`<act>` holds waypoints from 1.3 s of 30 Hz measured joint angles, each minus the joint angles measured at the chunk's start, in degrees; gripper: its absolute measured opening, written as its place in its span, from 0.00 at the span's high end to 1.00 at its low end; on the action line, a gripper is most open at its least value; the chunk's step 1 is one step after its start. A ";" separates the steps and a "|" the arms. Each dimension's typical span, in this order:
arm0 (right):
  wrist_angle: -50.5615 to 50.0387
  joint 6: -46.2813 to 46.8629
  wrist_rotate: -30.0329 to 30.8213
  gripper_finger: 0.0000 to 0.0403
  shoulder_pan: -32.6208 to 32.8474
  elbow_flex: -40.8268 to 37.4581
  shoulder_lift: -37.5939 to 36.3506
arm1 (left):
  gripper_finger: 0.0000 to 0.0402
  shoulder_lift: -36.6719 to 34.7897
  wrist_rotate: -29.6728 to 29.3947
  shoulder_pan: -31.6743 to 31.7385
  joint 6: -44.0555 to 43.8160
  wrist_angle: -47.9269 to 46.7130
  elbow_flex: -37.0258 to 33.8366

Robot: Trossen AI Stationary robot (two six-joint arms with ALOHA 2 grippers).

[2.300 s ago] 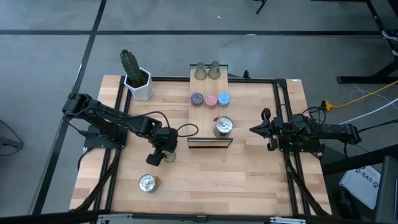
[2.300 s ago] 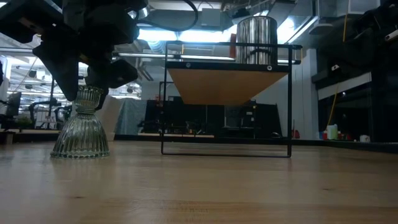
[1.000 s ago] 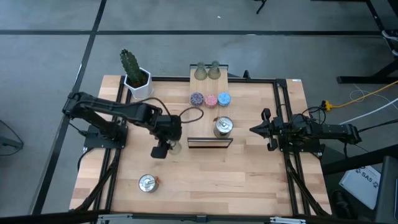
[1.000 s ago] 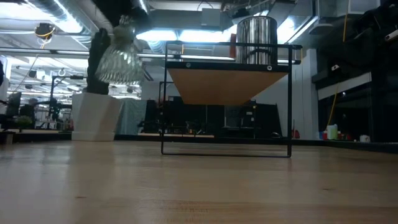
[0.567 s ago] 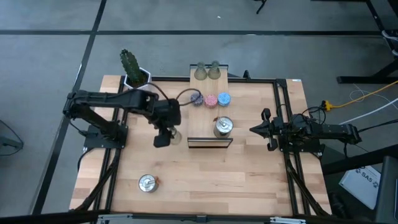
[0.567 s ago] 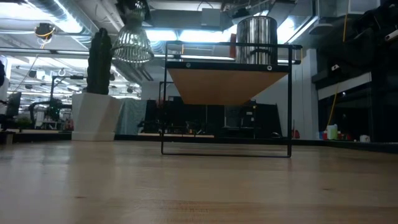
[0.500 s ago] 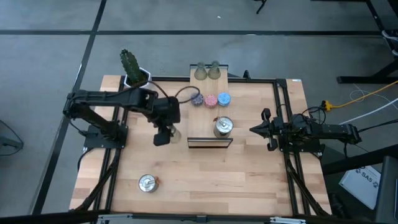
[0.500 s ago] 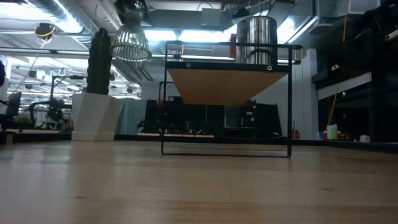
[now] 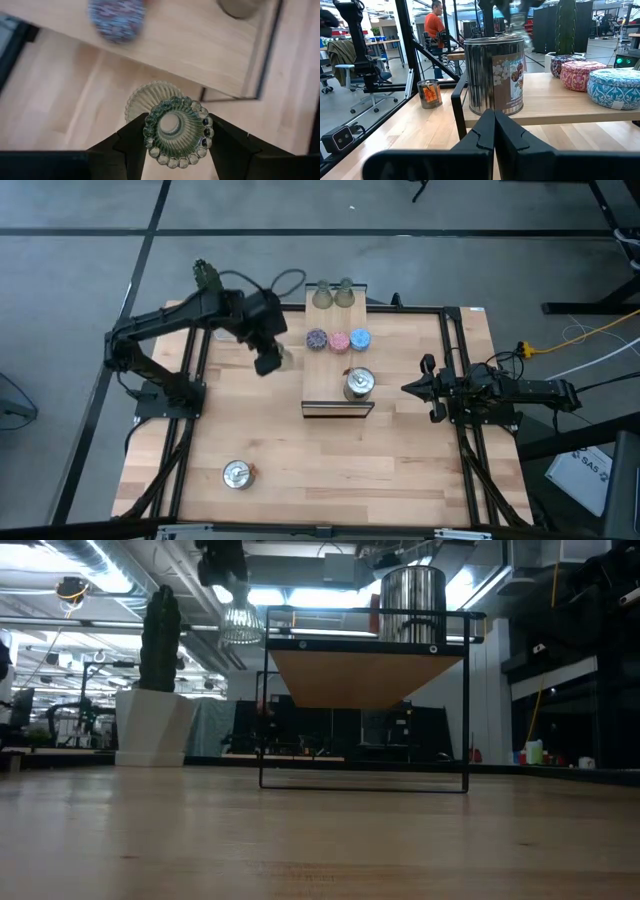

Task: Pick & Place candle stick holders
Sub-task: Put the transparent candle holder on the shelf

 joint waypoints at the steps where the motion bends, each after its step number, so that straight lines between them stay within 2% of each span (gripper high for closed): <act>1: 0.01 0.01 -0.01 0.99 0.00 0.00 0.00 | 0.56 0.06 0.02 1.32 0.43 0.07 0.04; 16: 0.00 0.01 -0.01 0.99 0.01 0.00 0.00 | 0.56 0.42 0.34 15.13 8.99 -0.01 0.02; 19: -0.01 0.01 -0.01 0.99 -0.01 0.00 0.00 | 0.56 1.18 2.44 17.36 10.62 -0.22 0.54; 30: 0.01 0.02 -0.01 0.99 0.01 0.00 0.00 | 0.56 10.57 3.17 22.82 15.45 1.71 11.22; 39: 0.01 0.02 -0.01 0.99 0.01 0.00 0.00 | 0.56 18.24 3.17 25.77 16.93 8.24 14.14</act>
